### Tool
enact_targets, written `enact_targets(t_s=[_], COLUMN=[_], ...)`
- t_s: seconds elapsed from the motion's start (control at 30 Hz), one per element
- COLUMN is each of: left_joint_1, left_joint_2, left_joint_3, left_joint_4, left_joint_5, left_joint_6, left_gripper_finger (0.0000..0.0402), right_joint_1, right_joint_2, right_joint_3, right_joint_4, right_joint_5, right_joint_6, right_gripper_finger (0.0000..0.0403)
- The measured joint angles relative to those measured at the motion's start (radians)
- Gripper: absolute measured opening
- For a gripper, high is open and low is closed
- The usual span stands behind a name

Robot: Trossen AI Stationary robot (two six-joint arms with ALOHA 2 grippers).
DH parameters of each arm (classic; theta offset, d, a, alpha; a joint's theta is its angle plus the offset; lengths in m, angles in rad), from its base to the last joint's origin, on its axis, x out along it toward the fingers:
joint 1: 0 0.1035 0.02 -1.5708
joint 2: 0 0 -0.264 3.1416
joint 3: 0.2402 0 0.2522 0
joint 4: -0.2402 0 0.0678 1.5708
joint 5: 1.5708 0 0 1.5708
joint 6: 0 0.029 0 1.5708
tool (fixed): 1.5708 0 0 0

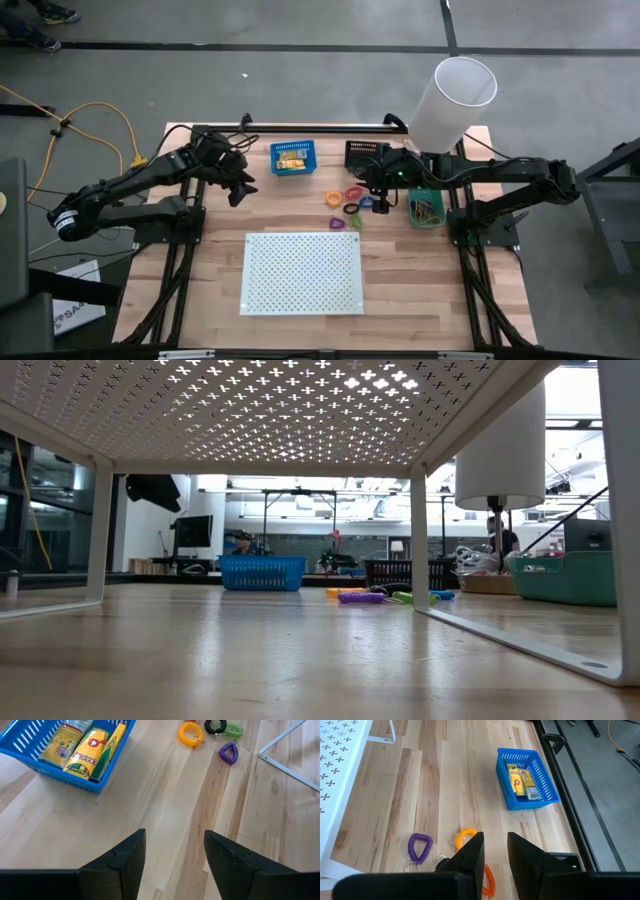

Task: Pick & Place Office Desk Supplies
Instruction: Put the blue spring keychain into the black bin

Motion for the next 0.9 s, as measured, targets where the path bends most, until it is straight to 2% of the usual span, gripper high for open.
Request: enact_targets(t_s=[0.43, 0.9], left_joint_1=[0.000, 0.000], left_joint_2=[0.000, 0.000], left_joint_3=[0.000, 0.000], left_joint_4=[0.000, 0.000], left_joint_5=[0.000, 0.000], left_joint_6=[0.000, 0.000], left_gripper_finger=[0.0195, 0.0195], right_joint_1=[0.000, 0.000], right_joint_2=[0.000, 0.000], right_joint_3=[0.000, 0.000], right_joint_4=[0.028, 0.185], right_joint_5=[-0.010, -0.164], right_joint_6=[0.000, 0.000], right_gripper_finger=[0.0074, 0.0074])
